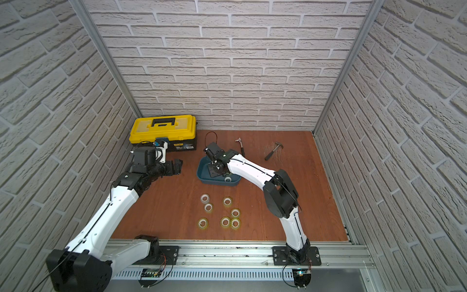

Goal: Put the transparent tape into the storage box
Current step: Place the tape in the storage box.

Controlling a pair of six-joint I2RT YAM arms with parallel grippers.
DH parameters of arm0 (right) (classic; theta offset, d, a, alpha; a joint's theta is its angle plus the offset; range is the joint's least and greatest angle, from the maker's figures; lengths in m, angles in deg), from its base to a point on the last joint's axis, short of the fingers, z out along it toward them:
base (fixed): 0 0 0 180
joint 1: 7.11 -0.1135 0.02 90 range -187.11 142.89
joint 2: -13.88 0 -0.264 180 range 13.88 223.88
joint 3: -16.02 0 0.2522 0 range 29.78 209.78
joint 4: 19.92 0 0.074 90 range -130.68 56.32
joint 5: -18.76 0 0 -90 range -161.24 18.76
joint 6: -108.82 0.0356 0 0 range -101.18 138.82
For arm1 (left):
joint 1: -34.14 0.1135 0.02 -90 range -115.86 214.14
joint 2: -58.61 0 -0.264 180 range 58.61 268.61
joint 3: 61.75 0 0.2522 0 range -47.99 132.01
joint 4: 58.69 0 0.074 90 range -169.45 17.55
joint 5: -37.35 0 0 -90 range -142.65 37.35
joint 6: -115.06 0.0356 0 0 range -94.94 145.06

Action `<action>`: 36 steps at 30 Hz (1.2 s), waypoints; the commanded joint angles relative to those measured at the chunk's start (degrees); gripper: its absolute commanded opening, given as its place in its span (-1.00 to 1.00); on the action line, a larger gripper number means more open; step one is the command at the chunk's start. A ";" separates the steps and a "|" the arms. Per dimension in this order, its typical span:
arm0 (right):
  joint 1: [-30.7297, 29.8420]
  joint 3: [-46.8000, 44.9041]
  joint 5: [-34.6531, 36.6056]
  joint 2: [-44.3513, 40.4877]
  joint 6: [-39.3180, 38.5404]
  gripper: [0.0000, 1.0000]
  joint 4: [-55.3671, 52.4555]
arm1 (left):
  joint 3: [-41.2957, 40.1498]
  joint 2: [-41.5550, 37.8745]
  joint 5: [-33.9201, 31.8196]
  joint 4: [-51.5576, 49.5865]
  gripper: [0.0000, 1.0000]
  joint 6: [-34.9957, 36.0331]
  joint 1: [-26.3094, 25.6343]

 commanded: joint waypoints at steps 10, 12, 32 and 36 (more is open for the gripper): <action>-0.59 4.46 -11.72 8.02 2.01 -0.88 2.82 | 1.10 -0.65 -0.38 0.68 0.97 0.17 0.55; -0.71 2.01 -13.00 6.71 1.77 -0.87 4.05 | 1.18 -0.45 -0.29 0.68 0.97 0.17 0.48; -0.94 -11.89 -5.15 -15.94 -0.36 0.11 4.49 | 0.66 -0.41 1.97 1.74 0.96 0.83 0.53; -1.09 -20.50 -2.66 -25.08 0.15 0.07 5.90 | 0.73 0.18 2.44 1.75 0.97 1.30 -0.20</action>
